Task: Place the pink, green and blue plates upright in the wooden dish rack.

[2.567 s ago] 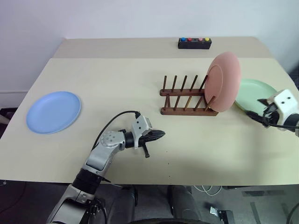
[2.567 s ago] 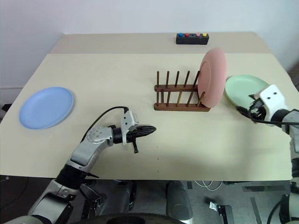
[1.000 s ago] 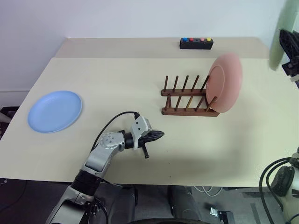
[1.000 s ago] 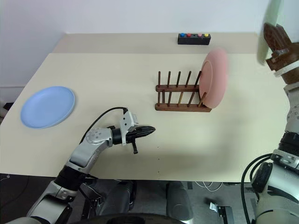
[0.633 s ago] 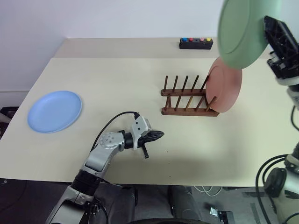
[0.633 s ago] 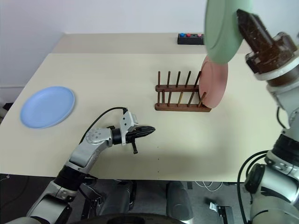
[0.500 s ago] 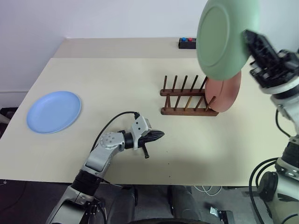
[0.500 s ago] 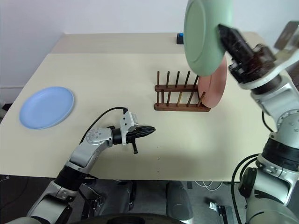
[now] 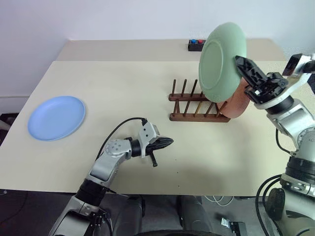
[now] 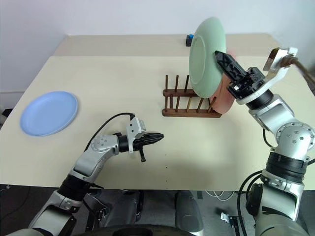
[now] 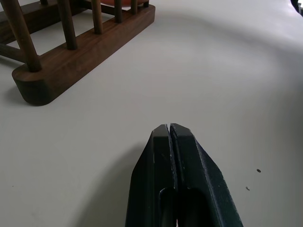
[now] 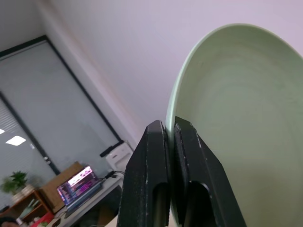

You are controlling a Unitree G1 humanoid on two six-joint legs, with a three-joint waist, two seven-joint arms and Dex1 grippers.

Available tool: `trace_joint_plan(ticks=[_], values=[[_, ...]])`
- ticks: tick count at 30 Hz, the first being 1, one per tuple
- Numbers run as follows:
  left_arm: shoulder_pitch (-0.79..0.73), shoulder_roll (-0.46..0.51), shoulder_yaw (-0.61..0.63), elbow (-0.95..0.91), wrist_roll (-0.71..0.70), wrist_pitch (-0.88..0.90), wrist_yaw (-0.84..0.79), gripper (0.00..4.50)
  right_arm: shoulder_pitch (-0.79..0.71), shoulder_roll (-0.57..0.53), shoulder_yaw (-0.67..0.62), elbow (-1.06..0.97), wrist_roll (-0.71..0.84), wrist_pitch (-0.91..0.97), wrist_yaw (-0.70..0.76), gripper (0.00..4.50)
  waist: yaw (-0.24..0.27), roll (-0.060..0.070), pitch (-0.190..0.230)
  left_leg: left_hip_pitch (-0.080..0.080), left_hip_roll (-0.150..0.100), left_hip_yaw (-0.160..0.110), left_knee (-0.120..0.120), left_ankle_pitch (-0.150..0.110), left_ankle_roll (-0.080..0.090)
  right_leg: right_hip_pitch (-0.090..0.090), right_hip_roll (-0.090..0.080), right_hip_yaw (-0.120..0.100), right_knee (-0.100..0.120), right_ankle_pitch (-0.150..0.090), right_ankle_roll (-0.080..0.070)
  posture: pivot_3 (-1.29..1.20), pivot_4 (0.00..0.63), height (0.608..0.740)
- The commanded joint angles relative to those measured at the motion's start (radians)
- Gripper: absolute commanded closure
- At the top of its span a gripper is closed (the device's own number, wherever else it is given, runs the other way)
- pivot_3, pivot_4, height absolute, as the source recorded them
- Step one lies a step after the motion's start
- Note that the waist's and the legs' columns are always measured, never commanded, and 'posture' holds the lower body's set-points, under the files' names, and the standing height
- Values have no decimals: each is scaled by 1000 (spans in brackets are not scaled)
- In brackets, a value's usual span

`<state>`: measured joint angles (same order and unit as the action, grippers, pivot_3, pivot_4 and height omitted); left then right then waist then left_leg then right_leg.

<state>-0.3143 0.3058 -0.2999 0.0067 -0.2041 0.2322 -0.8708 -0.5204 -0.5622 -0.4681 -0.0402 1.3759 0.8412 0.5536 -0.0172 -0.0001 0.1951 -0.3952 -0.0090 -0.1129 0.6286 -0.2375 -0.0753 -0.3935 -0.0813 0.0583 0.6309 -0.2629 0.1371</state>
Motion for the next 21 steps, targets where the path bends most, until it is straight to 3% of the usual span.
trace_joint_plan(ticks=[1, 18, 19, 21], values=[[-9, -1, 7, -11, 1, -10, 0, 4500, -16, 11, -4, -4, 5, -1, -21, 4471, 0, 0, 0, 0, 0, 0, 0, 0, 0, 0, 0, 0, 0, 0, 0, 0, 150, 734], [-7, 1, 10, -16, 1, -10, 8, 4500, -39, 30, 15, 49, -52, -10, -45, 4471, 0, 0, 0, 0, 0, 0, 0, 0, 0, 0, 0, 0, 0, 0, 0, 0, 150, 734], [-6, 1, 10, -16, 1, -9, 8, 4500, -43, 30, 15, 52, -59, -14, -49, 3832, 0, 0, 0, 0, 0, 0, 0, 0, 0, 0, 0, 0, 0, 0, 0, 0, 150, 734], [-6, 0, 9, -16, 1, -9, 9, 4500, -48, 31, 14, 55, -68, -17, -53, 3177, -1, 0, 0, 0, 0, 0, 0, 0, 0, 0, 0, 0, 0, 0, 0, 0, 150, 734]])
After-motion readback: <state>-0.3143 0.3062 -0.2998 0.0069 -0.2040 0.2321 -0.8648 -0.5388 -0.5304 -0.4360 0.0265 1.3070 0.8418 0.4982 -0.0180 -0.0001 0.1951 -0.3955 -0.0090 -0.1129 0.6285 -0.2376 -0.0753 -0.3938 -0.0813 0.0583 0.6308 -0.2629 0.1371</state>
